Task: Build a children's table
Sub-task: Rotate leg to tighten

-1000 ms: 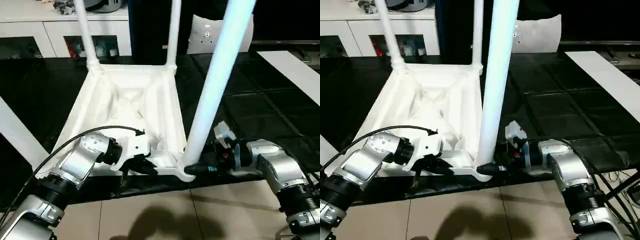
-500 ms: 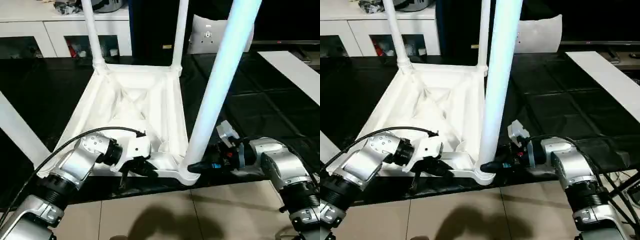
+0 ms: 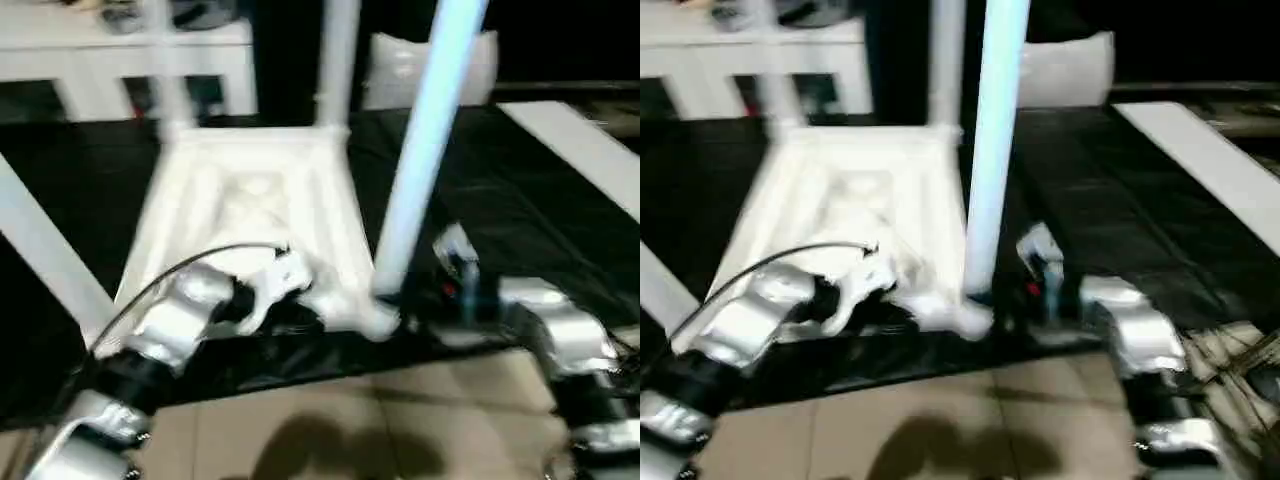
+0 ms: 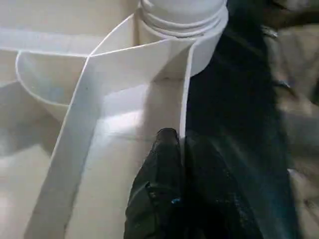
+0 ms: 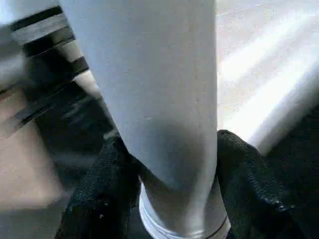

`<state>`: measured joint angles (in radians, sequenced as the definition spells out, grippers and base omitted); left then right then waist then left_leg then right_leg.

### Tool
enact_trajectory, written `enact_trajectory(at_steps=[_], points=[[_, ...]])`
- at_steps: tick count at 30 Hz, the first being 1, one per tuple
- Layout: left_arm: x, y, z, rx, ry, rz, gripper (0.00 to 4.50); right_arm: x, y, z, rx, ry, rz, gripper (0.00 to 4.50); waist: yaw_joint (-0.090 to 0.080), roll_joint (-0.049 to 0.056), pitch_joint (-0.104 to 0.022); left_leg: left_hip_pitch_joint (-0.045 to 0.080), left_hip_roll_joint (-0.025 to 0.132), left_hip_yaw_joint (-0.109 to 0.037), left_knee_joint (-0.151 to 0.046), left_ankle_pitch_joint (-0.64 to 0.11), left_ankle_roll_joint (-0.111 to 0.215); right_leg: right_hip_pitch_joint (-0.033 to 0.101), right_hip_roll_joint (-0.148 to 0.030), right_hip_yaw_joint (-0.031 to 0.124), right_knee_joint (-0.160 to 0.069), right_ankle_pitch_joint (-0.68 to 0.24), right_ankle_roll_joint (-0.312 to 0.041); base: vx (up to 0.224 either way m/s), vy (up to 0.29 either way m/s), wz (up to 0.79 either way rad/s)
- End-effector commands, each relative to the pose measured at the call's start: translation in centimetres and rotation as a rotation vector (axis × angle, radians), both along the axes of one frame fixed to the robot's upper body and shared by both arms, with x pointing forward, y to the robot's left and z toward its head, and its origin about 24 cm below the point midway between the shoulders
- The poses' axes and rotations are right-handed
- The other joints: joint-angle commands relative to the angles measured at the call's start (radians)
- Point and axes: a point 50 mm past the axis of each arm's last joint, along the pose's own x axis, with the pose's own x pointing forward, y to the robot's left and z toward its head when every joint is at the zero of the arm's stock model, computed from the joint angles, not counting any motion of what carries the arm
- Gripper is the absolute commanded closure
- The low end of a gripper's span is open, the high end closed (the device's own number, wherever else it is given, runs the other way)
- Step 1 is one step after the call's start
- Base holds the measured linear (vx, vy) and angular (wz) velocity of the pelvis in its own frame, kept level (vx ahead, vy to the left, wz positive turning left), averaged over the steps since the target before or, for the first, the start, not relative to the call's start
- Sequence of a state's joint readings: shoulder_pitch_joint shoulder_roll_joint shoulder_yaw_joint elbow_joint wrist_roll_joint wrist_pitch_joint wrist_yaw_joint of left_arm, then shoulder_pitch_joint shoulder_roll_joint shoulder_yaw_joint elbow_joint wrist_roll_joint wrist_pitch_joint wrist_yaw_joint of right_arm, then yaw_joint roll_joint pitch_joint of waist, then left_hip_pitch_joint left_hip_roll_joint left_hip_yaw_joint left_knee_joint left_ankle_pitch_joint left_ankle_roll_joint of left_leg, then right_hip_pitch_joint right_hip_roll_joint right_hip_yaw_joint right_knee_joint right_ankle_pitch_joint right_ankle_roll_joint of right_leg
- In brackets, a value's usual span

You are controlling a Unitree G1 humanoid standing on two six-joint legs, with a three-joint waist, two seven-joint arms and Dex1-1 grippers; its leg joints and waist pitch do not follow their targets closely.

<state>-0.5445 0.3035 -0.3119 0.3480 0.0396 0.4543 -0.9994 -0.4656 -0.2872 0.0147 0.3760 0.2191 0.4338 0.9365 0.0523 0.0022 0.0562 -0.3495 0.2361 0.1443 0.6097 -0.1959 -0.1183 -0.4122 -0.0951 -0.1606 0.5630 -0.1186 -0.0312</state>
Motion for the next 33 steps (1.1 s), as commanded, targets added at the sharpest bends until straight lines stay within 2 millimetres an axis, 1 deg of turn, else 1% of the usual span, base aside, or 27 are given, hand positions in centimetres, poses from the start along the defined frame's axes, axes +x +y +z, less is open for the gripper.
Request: enact_trajectory(at_steps=[1,2,3,4,5,6,7,8,9,10,11,12,13,15,16,17,18,19,21,22,24,25,26,29,30,31,33], points=[[1.6,-3.0,2.9,-0.108,-0.111,0.093,4.5,0.4,4.4,-0.6,0.06,0.06,-0.045,2.48,-0.022,0.002,-0.067,-0.011,-0.021,0.008,-0.063,-0.309,0.02,0.069,-0.04,-0.009,-0.12,-0.645,0.045,0.0,0.0,0.0],[1.9,-3.5,3.1,-0.112,-0.119,0.132,4.5,0.8,4.9,-0.4,0.066,0.061,-0.119,2.48,-0.028,0.007,-0.069,-0.011,-0.016,0.004,-0.066,-0.322,0.022,0.074,-0.041,-0.014,-0.121,-0.63,0.046,0.0,0.0,0.0],[2.0,-3.6,3.1,-0.113,-0.122,0.142,4.5,0.9,5.0,-0.4,0.067,0.061,-0.137,2.48,-0.043,0.013,-0.069,-0.011,-0.004,-0.002,-0.073,-0.351,0.031,0.082,-0.046,-0.015,-0.12,-0.583,0.035,0.0,0.0,0.0],[2.3,-4.0,3.2,-0.119,-0.134,0.179,4.5,1.3,5.6,-0.4,0.07,0.076,-0.2,2.48,-0.049,0.016,-0.069,-0.006,-0.003,-0.004,-0.078,-0.367,0.038,0.08,-0.046,-0.01,-0.12,-0.547,0.02,0.0,0.0,0.0],[2.6,-4.3,3.3,-0.122,-0.145,0.209,4.5,1.6,6.1,-0.4,0.069,0.085,-0.248,2.48,-0.053,0.019,-0.07,0.003,-0.008,0.0,-0.075,-0.369,0.042,0.073,-0.046,-0.009,-0.123,-0.541,0.008,0.0,0.0,0.0],[2.7,-4.4,3.3,-0.12,-0.153,0.224,4.5,1.7,6.4,-0.4,0.069,0.082,-0.271,2.48,-0.058,0.018,-0.071,0.002,-0.018,0.003,-0.073,-0.339,0.042,0.072,-0.05,-0.004,-0.119,-0.52,-0.019,0.0,0.0,0.0],[2.9,-4.6,3.4,-0.107,-0.173,0.233,4.5,1.9,7.0,-0.2,0.075,0.058,-0.286,2.48,-0.058,0.015,-0.075,-0.002,-0.019,0.004,-0.074,-0.312,0.048,0.076,-0.049,0.0,-0.113,-0.495,-0.035,0.0,0.0,0.0],[3.0,-4.6,3.4,-0.103,-0.177,0.232,4.5,1.9,7.1,-0.1,0.075,0.051,-0.286,2.14,-0.058,0.02,-0.074,-0.002,-0.019,0.005,-0.075,-0.304,0.053,0.075,-0.05,0.003,-0.11,-0.483,-0.043,0.0,0.0,0.0],[3.1,-4.6,3.4,-0.09,-0.189,0.224,4.5,1.9,7.3,0.0,0.072,0.032,-0.284,1.93,-0.056,0.021,-0.076,-0.001,-0.019,0.008,-0.076,-0.284,0.058,0.073,-0.05,0.01,-0.108,-0.456,-0.06,0.0,0.0,0.0],[3.1,-4.5,3.5,-0.083,-0.196,0.217,4.5,1.9,7.3,0.0,0.068,0.02,-0.283,1.79,-0.052,0.017,-0.079,-0.003,-0.018,0.009,-0.077,-0.255,0.064,0.075,-0.05,0.017,-0.097,-0.416,-0.081,0.0,0.0,0.0],[3.2,-4.4,3.5,-0.079,-0.198,0.213,4.5,1.9,7.1,0.0,0.068,0.012,-0.292,1.76,-0.05,0.016,-0.08,-0.005,-0.017,0.01,-0.079,-0.241,0.069,0.077,-0.049,0.02,-0.093,-0.4,-0.091,0.0,0.0,0.0],[3.2,-4.4,3.5,-0.078,-0.198,0.211,4.5,1.9,7.1,0.0,0.07,0.011,-0.294,1.56,-0.046,0.015,-0.079,-0.006,-0.017,0.013,-0.079,-0.225,0.074,0.075,-0.049,0.023,-0.091,-0.401,-0.099,0.0,0.0,0.0],[3.1,-4.0,3.5,-0.067,-0.21,0.2,4.5,1.9,6.5,-0.1,0.047,-0.009,-0.3,1.56,-0.041,0.015,-0.081,-0.004,-0.017,0.015,-0.077,-0.208,0.075,0.074,-0.051,0.026,-0.089,-0.407,-0.103,0.0,0.0,0.0],[3.1,-3.9,3.5,-0.063,-0.213,0.198,4.5,1.8,6.2,-0.2,0.038,-0.018,-0.298,1.3,-0.031,0.014,-0.083,-0.007,-0.017,0.017,-0.074,-0.175,0.075,0.073,-0.051,0.031,-0.081,-0.387,-0.11,0.0,0.0,0.0],[3.0,-3.8,3.5,-0.062,-0.215,0.189,4.5,1.8,5.7,-0.2,0.041,-0.021,-0.304,1.25,-0.026,0.013,-0.085,-0.012,-0.017,0.017,-0.074,-0.144,0.078,0.077,-0.05,0.035,-0.072,-0.359,-0.118,0.0,0.0,0.0],[2.8,-3.5,3.4,-0.064,-0.213,0.169,4.5,1.6,4.8,-0.2,0.047,-0.04,-0.295,1.25,-0.017,0.01,-0.089,-0.015,-0.016,0.018,-0.073,-0.106,0.087,0.081,-0.05,0.037,-0.064,-0.317,-0.124,0.0,0.0,0.0],[2.7,-3.4,3.3,-0.064,-0.209,0.161,4.5,1.6,4.3,-0.1,0.046,-0.058,-0.288,1.16,-0.013,0.011,-0.09,-0.016,-0.014,0.018,-0.074,-0.092,0.091,0.082,-0.05,0.038,-0.061,-0.297,-0.127,0.0,0.0,0.0],[2.6,-3.2,3.2,-0.063,-0.208,0.148,4.5,1.5,3.7,0.0,0.055,-0.071,-0.277,0.99,-0.003,0.012,-0.092,-0.014,-0.012,0.02,-0.071,-0.071,0.098,0.079,-0.049,0.043,-0.055,-0.257,-0.136,0.0,0.0,0.0],[2.3,-2.9,3.0,-0.058,-0.209,0.109,4.5,1.3,2.9,0.3,0.076,-0.096,-0.245,0.87,0.002,0.007,-0.089,-0.017,-0.015,0.022,-0.071,-0.07,0.103,0.078,-0.045,0.046,-0.05,-0.245,-0.15,0.0,0.0,0.0],[1.9,-2.5,2.8,-0.046,-0.219,0.045,4.5,1.0,1.6,0.8,0.073,-0.144,-0.198,0.78,0.009,0.008,-0.09,-0.015,-0.013,0.023,-0.071,-0.076,0.104,0.079,-0.048,0.047,-0.048,-0.251,-0.15,0.0,0.0,0.0],[1.7,-2.0,2.6,-0.036,-0.232,-0.009,4.5,0.7,0.6,1.2,0.06,-0.179,-0.131,0.54,0.016,0.009,-0.091,-0.013,-0.01,0.023,-0.07,-0.081,0.109,0.077,-0.047,0.048,-0.047,-0.251,-0.149,0.0,0.0,0.0],[1.6,-1.9,2.6,-0.032,-0.236,-0.029,4.5,0.5,0.3,1.3,0.054,-0.19,-0.105,0.43,0.02,0.01,-0.089,-0.01,-0.01,0.025,-0.071,-0.093,0.111,0.073,-0.045,0.048,-0.051,-0.264,-0.148,0.0,0.0,0.0],[1.4,-1.7,2.6,-0.037,-0.241,-0.063,4.5,0.4,0.0,1.4,0.052,-0.193,-0.074,0.37,0.02,0.011,-0.087,-0.011,-0.01,0.025,-0.072,-0.103,0.109,0.073,-0.045,0.048,-0.052,-0.276,-0.146,0.0,0.0,0.0],[0.6,-0.8,2.3,-0.022,-0.213,-0.184,4.5,-0.6,-0.7,1.8,0.042,-0.193,0.095,0.37,0.031,0.014,-0.083,-0.004,-0.007,0.026,-0.075,-0.145,0.095,0.069,-0.045,0.048,-0.061,-0.343,-0.126,0.0,0.0,0.0],[0.6,-0.7,2.3,-0.022,-0.212,-0.188,4.5,-0.6,-0.8,1.8,0.042,-0.193,0.099,0.37,0.035,0.014,-0.084,-0.002,-0.008,0.026,-0.075,-0.151,0.092,0.068,-0.045,0.047,-0.063,-0.355,-0.122,0.0,0.0,0.0],[0.0,-0.1,2.1,0.0,-0.189,-0.262,4.5,-1.0,-1.1,1.9,0.032,-0.191,0.176,0.37,0.041,0.015,-0.083,0.003,-0.006,0.028,-0.075,-0.156,0.086,0.063,-0.045,0.049,-0.064,-0.364,-0.123,0.0,0.0,0.0],[-0.3,0.2,2.0,0.011,-0.18,-0.303,4.5,-1.1,-1.3,2.0,0.027,-0.191,0.217,0.37,0.046,0.014,-0.083,0.003,-0.003,0.027,-0.077,-0.164,0.081,0.064,-0.046,0.05,-0.062,-0.368,-0.123,0.0,0.0,0.0]])
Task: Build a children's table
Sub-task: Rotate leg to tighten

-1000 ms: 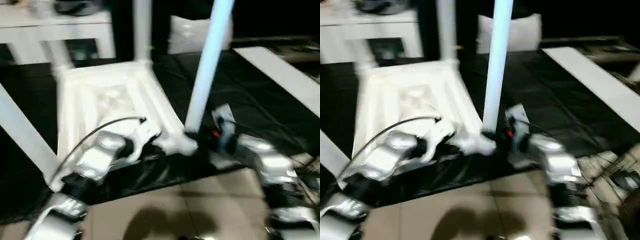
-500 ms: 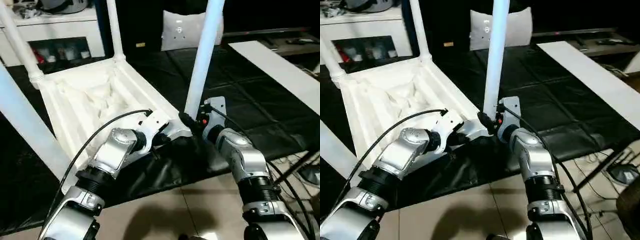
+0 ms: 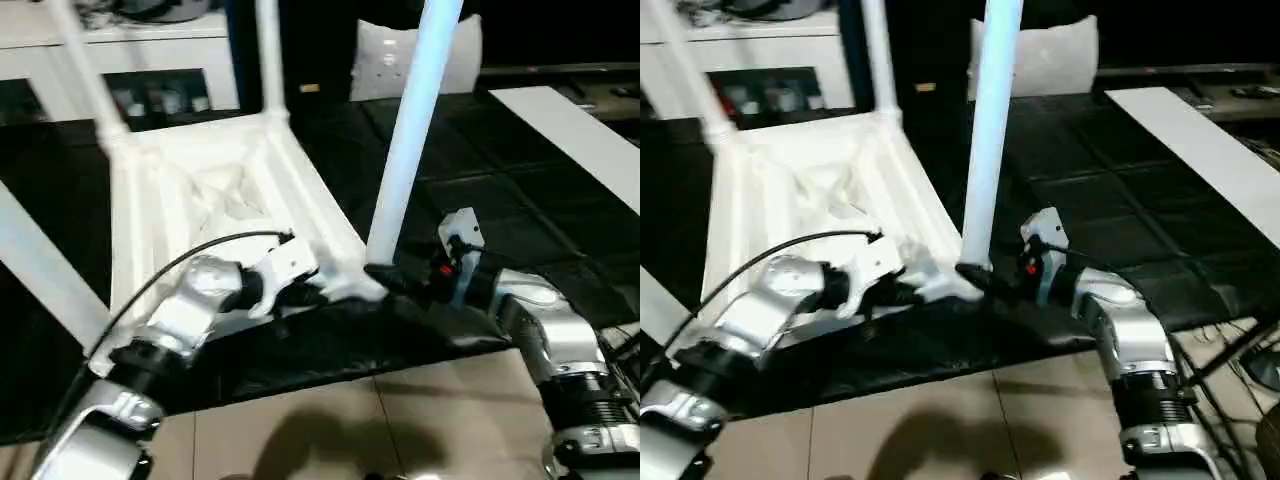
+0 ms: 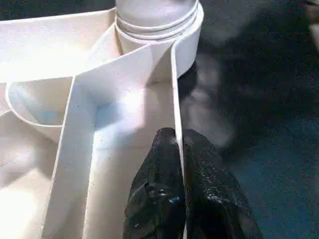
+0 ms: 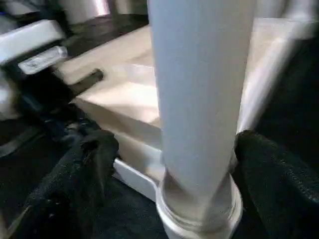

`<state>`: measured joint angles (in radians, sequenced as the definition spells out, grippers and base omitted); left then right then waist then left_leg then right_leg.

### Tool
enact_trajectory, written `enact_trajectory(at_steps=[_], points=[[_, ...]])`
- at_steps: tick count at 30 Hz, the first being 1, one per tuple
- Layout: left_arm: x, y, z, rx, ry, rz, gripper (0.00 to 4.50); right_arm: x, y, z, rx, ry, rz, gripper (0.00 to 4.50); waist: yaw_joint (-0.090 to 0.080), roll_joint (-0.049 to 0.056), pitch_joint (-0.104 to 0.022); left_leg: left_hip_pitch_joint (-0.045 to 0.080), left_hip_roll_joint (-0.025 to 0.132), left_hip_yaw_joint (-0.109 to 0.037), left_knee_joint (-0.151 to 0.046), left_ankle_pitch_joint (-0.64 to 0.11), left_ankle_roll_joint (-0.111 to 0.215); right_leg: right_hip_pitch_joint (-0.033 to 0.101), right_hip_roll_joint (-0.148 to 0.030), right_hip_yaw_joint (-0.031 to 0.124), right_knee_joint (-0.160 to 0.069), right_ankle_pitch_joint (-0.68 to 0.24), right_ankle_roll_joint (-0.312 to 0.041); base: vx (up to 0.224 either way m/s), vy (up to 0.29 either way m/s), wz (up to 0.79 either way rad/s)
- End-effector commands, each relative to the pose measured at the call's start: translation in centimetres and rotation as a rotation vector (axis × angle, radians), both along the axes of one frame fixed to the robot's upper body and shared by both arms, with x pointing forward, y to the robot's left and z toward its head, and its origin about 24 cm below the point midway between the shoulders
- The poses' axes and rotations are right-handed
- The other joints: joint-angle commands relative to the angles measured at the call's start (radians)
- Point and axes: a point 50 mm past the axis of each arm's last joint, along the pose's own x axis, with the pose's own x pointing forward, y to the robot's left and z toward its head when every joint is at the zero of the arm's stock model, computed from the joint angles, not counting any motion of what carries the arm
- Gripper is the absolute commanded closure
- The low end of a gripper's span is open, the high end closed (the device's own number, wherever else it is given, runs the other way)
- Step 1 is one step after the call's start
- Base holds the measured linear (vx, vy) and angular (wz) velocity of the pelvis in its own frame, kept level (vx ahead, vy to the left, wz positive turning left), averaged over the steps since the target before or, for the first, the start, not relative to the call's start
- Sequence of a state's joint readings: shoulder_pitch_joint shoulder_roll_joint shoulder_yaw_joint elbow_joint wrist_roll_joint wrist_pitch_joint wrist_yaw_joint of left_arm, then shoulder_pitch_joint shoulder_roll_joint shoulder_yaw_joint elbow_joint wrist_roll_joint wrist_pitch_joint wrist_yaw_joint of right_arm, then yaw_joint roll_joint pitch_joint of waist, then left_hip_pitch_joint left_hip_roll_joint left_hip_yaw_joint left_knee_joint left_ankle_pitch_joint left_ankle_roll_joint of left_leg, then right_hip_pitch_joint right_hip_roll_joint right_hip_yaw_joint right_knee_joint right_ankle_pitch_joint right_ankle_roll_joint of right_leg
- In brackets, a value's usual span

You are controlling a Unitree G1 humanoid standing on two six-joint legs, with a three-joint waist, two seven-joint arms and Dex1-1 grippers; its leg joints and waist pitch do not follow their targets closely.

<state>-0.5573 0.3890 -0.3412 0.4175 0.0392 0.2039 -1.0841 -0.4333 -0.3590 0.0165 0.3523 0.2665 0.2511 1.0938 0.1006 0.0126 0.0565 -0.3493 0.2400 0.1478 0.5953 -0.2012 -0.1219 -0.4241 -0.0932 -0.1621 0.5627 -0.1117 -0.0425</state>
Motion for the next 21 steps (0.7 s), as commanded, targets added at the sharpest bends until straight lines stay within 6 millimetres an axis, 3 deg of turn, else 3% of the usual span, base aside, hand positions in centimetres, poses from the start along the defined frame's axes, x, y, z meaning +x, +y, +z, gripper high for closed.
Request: enact_trajectory(at_steps=[1,7,8,9,12,13,16,21], points=[[-0.8,-0.9,1.3,0.008,-0.049,-0.211,4.5,-0.6,-0.1,0.4,-0.038,-0.014,0.182,0.37,0.003,0.002,-0.085,0.003,-0.006,0.023,-0.062,-0.159,0.085,0.076,-0.046,0.051,-0.06,-0.371,-0.115,0.0,0.0,0.0],[-1.4,0.0,1.0,0.053,-0.026,-0.298,4.5,-1.0,0.2,0.2,-0.079,-0.004,0.318,0.75,0.019,-0.001,-0.084,0.003,-0.004,0.024,-0.063,-0.154,0.076,0.075,-0.048,0.056,-0.055,-0.37,-0.122,0.0,0.0,0.0],[-1.5,0.1,0.9,0.056,-0.019,-0.313,4.5,-1.0,0.3,0.3,-0.075,0.001,0.339,0.84,0.019,-0.007,-0.084,0.003,-0.004,0.024,-0.063,-0.154,0.076,0.075,-0.048,0.055,-0.055,-0.373,-0.122,0.0,0.0,0.0],[-1.6,0.2,0.9,0.056,-0.015,-0.322,4.5,-1.0,0.4,0.3,-0.071,0.004,0.353,1.1,0.02,-0.004,-0.085,0.001,-0.005,0.024,-0.063,-0.154,0.076,0.077,-0.048,0.055,-0.053,-0.377,-0.123,0.0,0.0,0.0],[-1.8,0.4,1.0,0.061,-0.007,-0.345,4.5,-1.2,0.5,0.4,-0.068,0.023,0.4,1.21,0.021,-0.004,-0.084,0.001,-0.005,0.024,-0.062,-0.152,0.074,0.076,-0.049,0.056,-0.055,-0.387,-0.117,0.0,0.0,0.0],[-1.9,0.5,1.0,0.064,-0.002,-0.356,4.5,-1.2,0.4,0.3,-0.077,0.034,0.424,1.43,0.021,-0.016,-0.084,-0.001,-0.005,0.025,-0.062,-0.144,0.075,0.077,-0.048,0.056,-0.054,-0.386,-0.114,0.0,0.0,0.0],[-2.0,0.7,1.0,0.069,0.003,-0.374,4.5,-1.3,0.2,0.1,-0.099,0.048,0.465,1.64,0.022,-0.011,-0.084,0.0,-0.005,0.024,-0.061,-0.147,0.073,0.075,-0.048,0.056,-0.055,-0.398,-0.111,0.0,0.0,0.0],[-1.8,1.1,0.9,0.093,-0.003,-0.378,4.5,-1.3,-0.1,-0.1,-0.133,0.065,0.506,2.09,0.025,-0.012,-0.084,-0.001,-0.006,0.025,-0.06,-0.142,0.072,0.075,-0.048,0.055,-0.056,-0.419,-0.1,0.0,0.0,0.0]])
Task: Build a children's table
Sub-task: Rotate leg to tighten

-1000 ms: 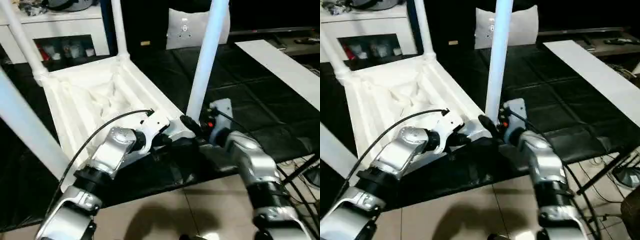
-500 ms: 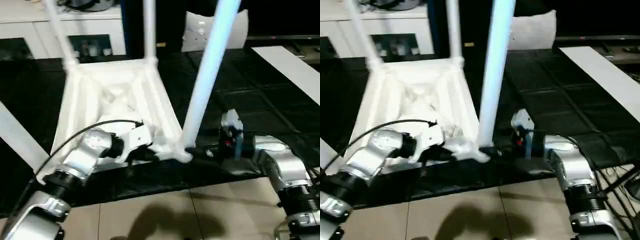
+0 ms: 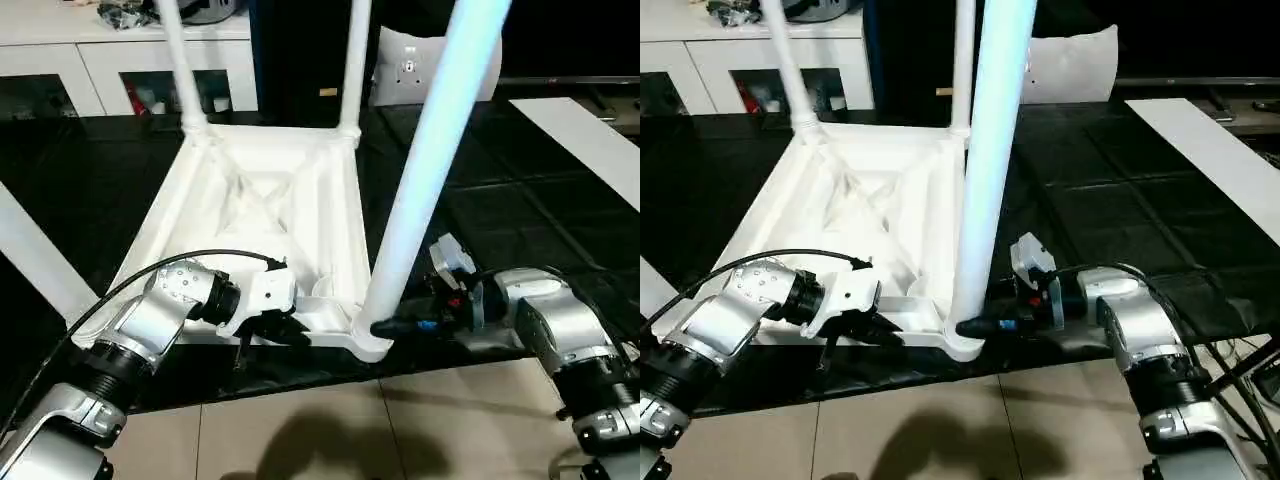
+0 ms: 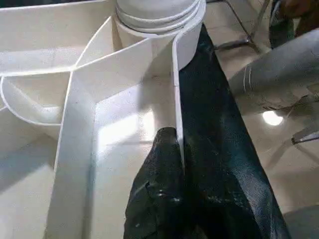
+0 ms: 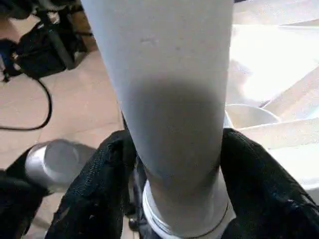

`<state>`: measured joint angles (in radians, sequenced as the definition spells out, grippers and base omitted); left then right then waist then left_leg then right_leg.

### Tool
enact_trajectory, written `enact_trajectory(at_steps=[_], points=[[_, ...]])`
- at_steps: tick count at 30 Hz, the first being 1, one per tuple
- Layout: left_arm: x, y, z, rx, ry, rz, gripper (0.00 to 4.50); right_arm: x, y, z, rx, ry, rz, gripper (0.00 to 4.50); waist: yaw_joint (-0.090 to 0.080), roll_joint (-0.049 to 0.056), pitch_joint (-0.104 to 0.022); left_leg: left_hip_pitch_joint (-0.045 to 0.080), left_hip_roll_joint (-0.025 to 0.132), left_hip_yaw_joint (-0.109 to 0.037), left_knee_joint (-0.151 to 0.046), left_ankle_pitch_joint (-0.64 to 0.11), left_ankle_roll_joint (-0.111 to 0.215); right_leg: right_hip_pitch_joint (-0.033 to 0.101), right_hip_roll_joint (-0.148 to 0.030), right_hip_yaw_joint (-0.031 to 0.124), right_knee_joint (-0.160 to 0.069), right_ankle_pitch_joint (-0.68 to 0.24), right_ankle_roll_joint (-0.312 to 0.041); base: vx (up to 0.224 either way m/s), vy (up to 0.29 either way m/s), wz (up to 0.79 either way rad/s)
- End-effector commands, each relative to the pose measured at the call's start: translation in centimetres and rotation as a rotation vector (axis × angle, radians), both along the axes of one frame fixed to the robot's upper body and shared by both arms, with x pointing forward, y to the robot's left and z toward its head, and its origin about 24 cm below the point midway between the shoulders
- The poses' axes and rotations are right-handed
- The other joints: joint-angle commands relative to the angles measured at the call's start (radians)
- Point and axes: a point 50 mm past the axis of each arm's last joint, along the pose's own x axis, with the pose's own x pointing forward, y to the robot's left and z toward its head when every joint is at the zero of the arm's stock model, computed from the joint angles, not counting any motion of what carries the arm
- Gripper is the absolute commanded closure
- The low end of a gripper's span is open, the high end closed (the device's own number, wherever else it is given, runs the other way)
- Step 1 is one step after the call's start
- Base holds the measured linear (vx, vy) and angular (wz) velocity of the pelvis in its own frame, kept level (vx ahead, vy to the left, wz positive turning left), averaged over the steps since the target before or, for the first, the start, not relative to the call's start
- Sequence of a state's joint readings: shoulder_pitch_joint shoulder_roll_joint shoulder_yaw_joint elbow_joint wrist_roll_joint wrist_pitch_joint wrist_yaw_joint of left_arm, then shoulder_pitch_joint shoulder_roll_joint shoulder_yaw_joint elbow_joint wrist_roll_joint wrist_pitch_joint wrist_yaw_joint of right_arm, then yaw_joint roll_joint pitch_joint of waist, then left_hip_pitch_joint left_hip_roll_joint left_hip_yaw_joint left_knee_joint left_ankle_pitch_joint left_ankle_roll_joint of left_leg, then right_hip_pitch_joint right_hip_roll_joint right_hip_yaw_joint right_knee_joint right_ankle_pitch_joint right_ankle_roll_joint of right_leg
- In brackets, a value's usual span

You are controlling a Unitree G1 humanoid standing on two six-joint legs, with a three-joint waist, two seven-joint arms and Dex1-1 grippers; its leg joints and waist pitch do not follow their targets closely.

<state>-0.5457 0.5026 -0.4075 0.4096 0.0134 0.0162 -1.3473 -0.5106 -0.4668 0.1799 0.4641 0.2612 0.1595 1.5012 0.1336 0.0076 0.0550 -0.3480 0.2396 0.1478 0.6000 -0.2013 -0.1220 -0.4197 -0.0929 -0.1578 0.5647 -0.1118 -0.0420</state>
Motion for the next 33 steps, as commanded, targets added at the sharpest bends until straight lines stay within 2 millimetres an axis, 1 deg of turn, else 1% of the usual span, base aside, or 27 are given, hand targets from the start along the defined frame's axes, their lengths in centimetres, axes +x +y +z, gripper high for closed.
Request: enact_trajectory(at_steps=[1,3,6,13,14,15,16,17,18,19,20,21,22,23,24,25,26,27,28,29,30,31,32,33], points=[[0.0,-0.4,0.6,0.017,-0.036,-0.064,4.5,0.0,-0.1,0.0,-0.023,0.003,0.04,2.18,-0.006,-0.008,-0.083,-0.002,-0.006,0.025,-0.065,-0.14,0.073,0.07,-0.048,0.051,-0.057,-0.417,-0.1,0.0,0.0,0.0],[0.0,-0.4,0.7,0.018,-0.035,-0.065,4.5,0.0,-0.1,0.0,-0.023,0.002,0.047,2.4,-0.003,-0.008,-0.083,-0.001,-0.006,0.026,-0.065,-0.14,0.072,0.07,-0.049,0.051,-0.058,-0.418,-0.099,0.0,0.0,0.0],[0.0,-0.4,0.7,0.019,-0.035,-0.066,4.5,0.0,-0.1,0.0,-0.023,0.003,0.053,2.52,-0.002,-0.01,-0.083,-0.001,-0.005,0.025,-0.065,-0.141,0.07,0.07,-0.047,0.05,-0.058,-0.417,-0.099,0.0,0.0,0.0],[0.2,-0.4,0.6,0.009,-0.034,-0.043,4.5,-0.2,0.1,-0.2,-0.01,0.032,0.079,2.59,-0.001,-0.011,-0.084,-0.003,-0.006,0.026,-0.064,-0.135,0.07,0.07,-0.048,0.05,-0.058,-0.426,-0.09,0.0,0.0,0.0],[0.2,-0.5,0.6,0.0,-0.03,-0.029,4.5,-0.3,0.2,-0.2,0.002,0.043,0.075,2.59,-0.002,-0.013,-0.084,-0.003,-0.006,0.026,-0.064,-0.133,0.07,0.07,-0.046,0.05,-0.057,-0.422,-0.09,0.0,0.0,0.0],[0.6,-0.8,0.8,-0.027,-0.026,0.044,4.5,-0.6,0.8,-0.3,0.046,0.085,0.041,2.59,-0.002,-0.013,-0.083,-0.003,-0.006,0.027,-0.064,-0.132,0.07,0.07,-0.045,0.051,-0.057,-0.419,-0.092,0.0,0.0,0.0],[0.9,-1.0,0.9,-0.038,-0.024,0.08,4.5,-0.7,1.0,-0.4,0.062,0.101,0.024,2.59,0.0,-0.014,-0.082,-0.002,-0.005,0.027,-0.065,-0.129,0.07,0.07,-0.046,0.051,-0.057,-0.421,-0.092,0.0,0.0,0.0],[1.1,-1.2,1.0,-0.051,-0.024,0.116,4.5,-0.8,1.2,-0.4,0.078,0.113,0.007,2.59,0.001,-0.014,-0.082,-0.002,-0.007,0.027,-0.064,-0.136,0.067,0.07,-0.047,0.049,-0.061,-0.441,-0.084,0.0,0.0,0.0],[1.4,-1.4,1.1,-0.073,-0.021,0.159,4.5,-0.9,1.6,-0.6,0.088,0.139,-0.025,2.59,-0.001,-0.015,-0.079,-0.001,-0.007,0.027,-0.066,-0.141,0.064,0.068,-0.045,0.049,-0.064,-0.451,-0.08,0.0,0.0,0.0],[1.6,-1.6,1.2,-0.083,-0.017,0.19,4.5,-0.9,1.9,-0.8,0.085,0.151,-0.05,2.59,0.001,-0.014,-0.079,0.003,-0.008,0.027,-0.065,-0.146,0.061,0.065,-0.046,0.048,-0.067,-0.464,-0.075,0.0,0.0,0.0],[2.0,-1.9,1.4,-0.098,-0.013,0.247,4.5,-1.0,2.5,-1.1,0.081,0.168,-0.098,2.59,-0.002,-0.016,-0.076,0.003,-0.011,0.028,-0.065,-0.162,0.052,0.065,-0.045,0.046,-0.072,-0.497,-0.061,0.0,0.0,0.0],[2.0,-1.9,1.4,-0.098,-0.013,0.247,4.5,-1.0,2.5,-1.1,0.081,0.168,-0.098,2.59,-0.007,-0.019,-0.071,0.002,-0.018,0.027,-0.064,-0.185,0.044,0.066,-0.045,0.038,-0.083,-0.558,-0.03,0.0,0.0,0.0],[2.6,-2.5,1.7,-0.123,-0.019,0.314,4.5,-1.0,3.5,-1.6,0.088,0.183,-0.171,2.59,-0.015,-0.02,-0.069,0.004,-0.025,0.029,-0.059,-0.208,0.037,0.063,-0.043,0.028,-0.096,-0.618,0.009,0.0,0.0,0.0],[2.9,-2.9,1.9,-0.141,-0.026,0.349,4.5,-0.9,4.2,-1.6,0.105,0.182,-0.205,2.59,-0.019,-0.02,-0.067,0.007,-0.029,0.029,-0.055,-0.218,0.034,0.059,-0.042,0.022,-0.104,-0.644,0.027,0.0,0.0,0.0],[2.9,-2.9,1.9,-0.142,-0.026,0.351,4.5,-0.9,4.2,-1.6,0.106,0.181,-0.206,2.59,-0.033,-0.02,-0.064,0.014,-0.038,0.029,-0.045,-0.253,0.03,0.051,-0.039,0.001,-0.123,-0.702,0.067,0.0,0.0,0.0],[3.2,-3.5,2.2,-0.165,-0.032,0.393,4.5,-0.7,5.2,-1.6,0.131,0.186,-0.265,2.59,-0.05,-0.021,-0.065,0.009,-0.039,0.025,-0.042,-0.278,0.033,0.059,-0.034,-0.017,-0.132,-0.713,0.102,0.0,0.0,0.0],[3.3,-3.7,2.2,-0.168,-0.033,0.4,4.5,-0.7,5.4,-1.6,0.136,0.189,-0.278,2.59,-0.058,-0.016,-0.066,0.01,-0.036,0.023,-0.042,-0.291,0.035,0.063,-0.03,-0.027,-0.142,-0.708,0.114,0.0,0.0,0.0],[3.6,-4.4,2.5,-0.189,-0.042,0.445,4.5,-0.3,6.4,-1.7,0.152,0.193,-0.355,2.59,-0.079,0.004,-0.063,0.018,-0.019,0.012,-0.048,-0.34,0.04,0.071,-0.031,-0.049,-0.155,-0.682,0.112,0.0,0.0,0.0],[3.7,-4.5,2.5,-0.191,-0.042,0.449,4.5,-0.2,6.6,-1.7,0.152,0.194,-0.364,2.59,-0.098,0.018,-0.062,0.005,0.022,-0.013,-0.078,-0.434,0.045,0.106,-0.034,-0.052,-0.127,-0.603,0.094,0.0,0.0,0.0],[3.9,-5.2,2.7,-0.209,-0.046,0.484,4.5,0.1,7.4,-1.7,0.157,0.201,-0.435,2.59,-0.101,0.025,-0.057,-0.018,0.065,-0.035,-0.115,-0.519,0.048,0.133,-0.036,-0.032,-0.057,-0.512,0.069,-0.043,0.005,-0.18],[4.3,-6.2,2.9,-0.235,-0.06,0.548,4.5,0.7,8.7,-1.8,0.156,0.206,-0.558,2.59,-0.076,0.034,-0.045,-0.017,0.114,-0.053,-0.171,-0.654,0.036,0.122,-0.046,0.059,0.082,-0.258,-0.01,0.0,0.0,0.0],[4.4,-6.5,2.9,-0.242,-0.066,0.564,4.5,1.0,9.0,-1.9,0.155,0.206,-0.607,2.59,-0.094,-0.006,-0.04,0.038,0.045,-0.021,-0.134,-0.685,0.013,0.081,-0.043,0.077,0.018,-0.404,-0.023,0.0,0.0,0.0],[4.8,-7.3,3.1,-0.258,-0.088,0.617,4.5,1.8,9.9,-2.1,0.148,0.213,-0.743,2.59,-0.104,-0.041,-0.039,0.059,-0.028,-0.003,-0.065,-0.575,-0.01,0.046,-0.041,0.037,-0.09,-0.718,0.059,0.0,0.0,0.0],[4.9,-7.5,3.2,-0.263,-0.094,0.631,4.5,2.0,10.2,-2.1,0.154,0.221,-0.773,2.59,-0.104,-0.046,-0.034,0.094,-0.096,0.036,0.06,-0.342,0.008,-0.032,-0.065,-0.005,-0.173,-1.043,0.136,0.04,0.005,-0.35]])
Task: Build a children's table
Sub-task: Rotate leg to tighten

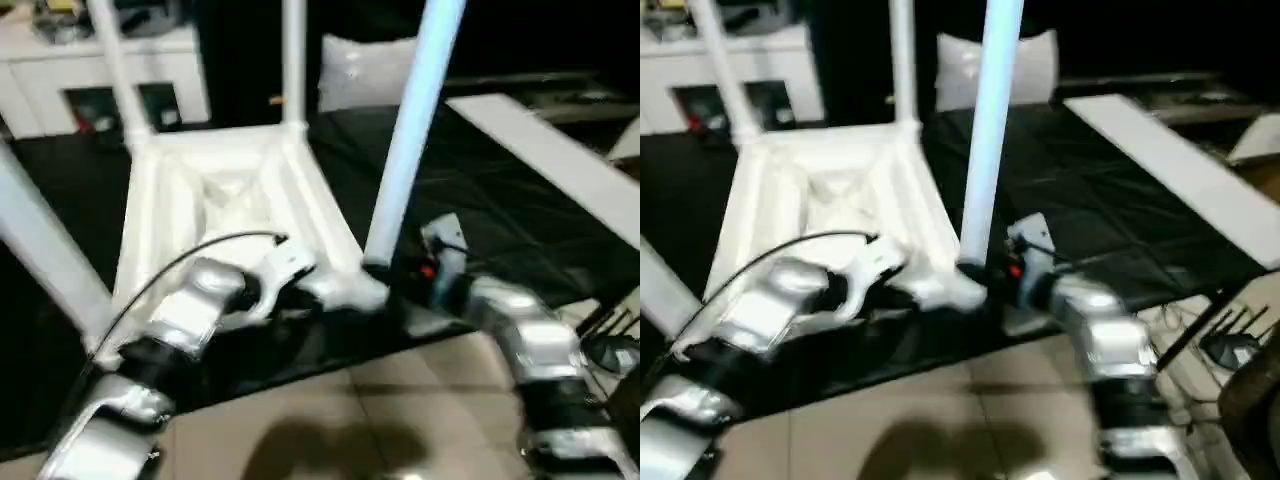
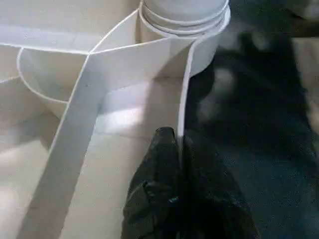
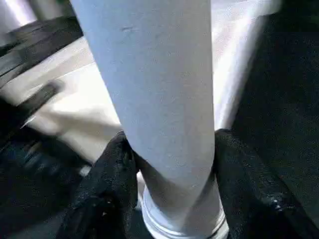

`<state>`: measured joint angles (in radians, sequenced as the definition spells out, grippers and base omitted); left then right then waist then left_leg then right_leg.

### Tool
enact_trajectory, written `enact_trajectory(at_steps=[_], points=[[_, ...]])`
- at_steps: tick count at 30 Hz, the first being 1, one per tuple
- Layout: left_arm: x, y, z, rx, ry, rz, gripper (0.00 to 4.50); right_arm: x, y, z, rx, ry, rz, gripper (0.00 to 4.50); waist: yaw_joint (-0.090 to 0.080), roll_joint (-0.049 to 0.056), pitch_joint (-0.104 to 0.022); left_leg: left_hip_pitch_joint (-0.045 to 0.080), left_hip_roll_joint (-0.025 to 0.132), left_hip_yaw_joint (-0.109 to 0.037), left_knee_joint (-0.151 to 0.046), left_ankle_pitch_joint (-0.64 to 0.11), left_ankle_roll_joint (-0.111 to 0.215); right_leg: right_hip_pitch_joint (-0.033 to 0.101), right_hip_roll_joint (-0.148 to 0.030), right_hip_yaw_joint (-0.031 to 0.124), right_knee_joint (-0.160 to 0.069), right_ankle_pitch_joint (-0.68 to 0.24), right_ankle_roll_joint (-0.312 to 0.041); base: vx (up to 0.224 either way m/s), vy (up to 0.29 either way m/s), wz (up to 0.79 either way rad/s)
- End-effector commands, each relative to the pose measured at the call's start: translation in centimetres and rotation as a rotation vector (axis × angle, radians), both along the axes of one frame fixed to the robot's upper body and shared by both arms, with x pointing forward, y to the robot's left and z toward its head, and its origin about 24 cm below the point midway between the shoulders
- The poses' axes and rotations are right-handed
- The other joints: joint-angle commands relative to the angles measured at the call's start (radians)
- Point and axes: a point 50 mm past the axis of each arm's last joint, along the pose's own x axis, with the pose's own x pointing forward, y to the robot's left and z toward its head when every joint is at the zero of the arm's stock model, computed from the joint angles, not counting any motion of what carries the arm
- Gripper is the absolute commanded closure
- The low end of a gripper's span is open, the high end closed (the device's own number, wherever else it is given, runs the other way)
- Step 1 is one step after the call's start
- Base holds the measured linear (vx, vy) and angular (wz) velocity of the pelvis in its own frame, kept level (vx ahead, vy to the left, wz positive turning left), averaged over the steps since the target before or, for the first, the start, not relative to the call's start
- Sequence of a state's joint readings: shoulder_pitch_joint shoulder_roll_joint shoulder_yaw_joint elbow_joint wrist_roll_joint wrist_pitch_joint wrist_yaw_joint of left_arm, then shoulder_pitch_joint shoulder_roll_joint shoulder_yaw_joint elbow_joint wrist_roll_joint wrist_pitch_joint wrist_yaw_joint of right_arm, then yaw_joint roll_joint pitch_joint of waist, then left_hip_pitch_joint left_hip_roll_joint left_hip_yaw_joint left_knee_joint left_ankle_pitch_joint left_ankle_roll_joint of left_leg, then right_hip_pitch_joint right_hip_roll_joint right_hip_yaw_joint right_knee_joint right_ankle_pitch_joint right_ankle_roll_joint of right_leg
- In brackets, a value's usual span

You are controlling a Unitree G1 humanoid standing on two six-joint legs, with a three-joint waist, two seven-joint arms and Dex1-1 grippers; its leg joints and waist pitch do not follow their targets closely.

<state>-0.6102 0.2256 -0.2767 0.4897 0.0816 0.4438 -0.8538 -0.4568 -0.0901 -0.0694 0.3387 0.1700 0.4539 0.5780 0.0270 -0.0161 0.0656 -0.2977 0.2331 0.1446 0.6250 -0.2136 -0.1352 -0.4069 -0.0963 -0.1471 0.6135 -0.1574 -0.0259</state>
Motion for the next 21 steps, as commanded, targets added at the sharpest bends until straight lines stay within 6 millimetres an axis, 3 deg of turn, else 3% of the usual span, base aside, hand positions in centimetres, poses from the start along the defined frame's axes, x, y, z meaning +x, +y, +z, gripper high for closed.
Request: enact_trajectory(at_steps=[1,2,3,4,5,7,8,10,13,14,17,19,21], points=[[1.8,-3.8,4.5,-0.141,-0.196,0.06,4.5,-0.6,6.5,-0.3,0.135,0.085,0.111,2.59,-0.007,-0.009,-0.079,-0.065,-0.067,0.013,-0.015,-0.248,0.041,0.08,-0.076,-0.034,-0.168,-0.883,0.167,0.04,0.005,-0.35],[1.8,-3.8,4.5,-0.141,-0.196,0.06,4.5,-0.6,6.5,-0.3,0.135,0.085,0.111,2.59,-0.002,0.029,-0.084,-0.091,-0.022,-0.016,-0.054,-0.221,0.039,0.104,-0.086,-0.03,-0.15,-0.682,0.13,0.062,0.05,-0.51],[1.9,-4.0,4.6,-0.144,-0.199,0.07,4.5,-0.3,6.6,-0.2,0.125,0.075,0.094,2.59,-0.007,0.035,-0.086,-0.097,-0.006,-0.028,-0.066,-0.224,0.034,0.11,-0.081,-0.028,-0.136,-0.578,0.103,0.041,0.067,-0.17],[2.0,-4.0,4.7,-0.134,-0.215,0.081,4.5,0.1,6.7,0.0,0.132,0.054,0.058,2.03,-0.002,0.04,-0.091,-0.068,0.001,-0.023,-0.072,-0.219,0.031,0.086,-0.073,-0.016,-0.132,-0.408,0.026,0.041,0.067,-0.17],[2.1,-4.0,4.8,-0.124,-0.225,0.083,4.5,0.4,6.7,0.3,0.14,0.037,0.04,1.89,-0.009,0.025,-0.082,-0.064,-0.021,-0.012,-0.073,-0.218,0.034,0.073,-0.062,-0.023,-0.136,-0.408,-0.023,0.0,0.0,0.0],[2.3,-3.7,4.9,-0.107,-0.237,0.084,4.5,0.7,6.4,0.7,0.154,0.003,0.02,1.89,-0.012,0.02,-0.084,-0.066,-0.034,-0.006,-0.069,-0.202,0.049,0.072,-0.06,-0.026,-0.139,-0.471,-0.028,0.0,0.0,0.0],[2.3,-3.6,4.9,-0.101,-0.24,0.085,4.5,0.8,6.3,0.8,0.147,-0.005,0.014,1.66,-0.012,0.022,-0.085,-0.069,-0.032,-0.007,-0.07,-0.187,0.057,0.073,-0.057,-0.023,-0.138,-0.459,-0.032,0.0,0.0,0.0],[2.2,-2.9,4.8,-0.093,-0.239,0.061,4.5,0.8,5.1,0.9,0.13,-0.044,-0.003,1.42,-0.008,0.026,-0.092,-0.078,-0.016,-0.013,-0.076,-0.102,0.073,0.075,-0.057,-0.006,-0.114,-0.325,-0.08,0.0,0.0,0.0],[1.9,-2.3,4.7,-0.094,-0.238,0.03,4.5,0.8,4.0,0.9,0.12,-0.089,-0.011,1.18,-0.003,0.023,-0.094,-0.078,-0.015,-0.01,-0.073,-0.055,0.095,0.075,-0.059,0.004,-0.1,-0.254,-0.123,0.0,0.0,0.0],[1.9,-2.3,4.7,-0.094,-0.238,0.03,4.5,0.8,4.0,0.9,0.12,-0.089,-0.011,1.05,-0.002,0.023,-0.096,-0.079,-0.016,-0.009,-0.073,-0.044,0.099,0.076,-0.06,0.005,-0.096,-0.245,-0.127,0.0,0.0,0.0],[1.4,-1.4,4.3,-0.083,-0.23,-0.018,4.5,0.5,1.9,1.1,0.107,-0.168,0.004,0.92,0.012,0.022,-0.097,-0.08,-0.016,-0.005,-0.07,0.004,0.122,0.076,-0.059,0.01,-0.087,-0.197,-0.141,0.0,0.0,0.0],[0.9,-0.6,3.8,-0.073,-0.213,-0.073,4.5,0.1,0.2,1.3,0.105,-0.206,0.047,0.61,0.021,0.025,-0.101,-0.081,-0.016,-0.003,-0.068,0.027,0.134,0.076,-0.056,0.013,-0.082,-0.174,-0.145,0.0,0.0,0.0],[0.4,0.0,3.2,-0.07,-0.185,-0.134,4.5,-0.5,-1.5,1.6,0.078,-0.242,0.138,0.5,0.023,0.026,-0.097,-0.077,-0.014,0.0,-0.069,0.012,0.144,0.072,-0.054,0.013,-0.086,-0.186,-0.15,0.0,0.0,0.0]])
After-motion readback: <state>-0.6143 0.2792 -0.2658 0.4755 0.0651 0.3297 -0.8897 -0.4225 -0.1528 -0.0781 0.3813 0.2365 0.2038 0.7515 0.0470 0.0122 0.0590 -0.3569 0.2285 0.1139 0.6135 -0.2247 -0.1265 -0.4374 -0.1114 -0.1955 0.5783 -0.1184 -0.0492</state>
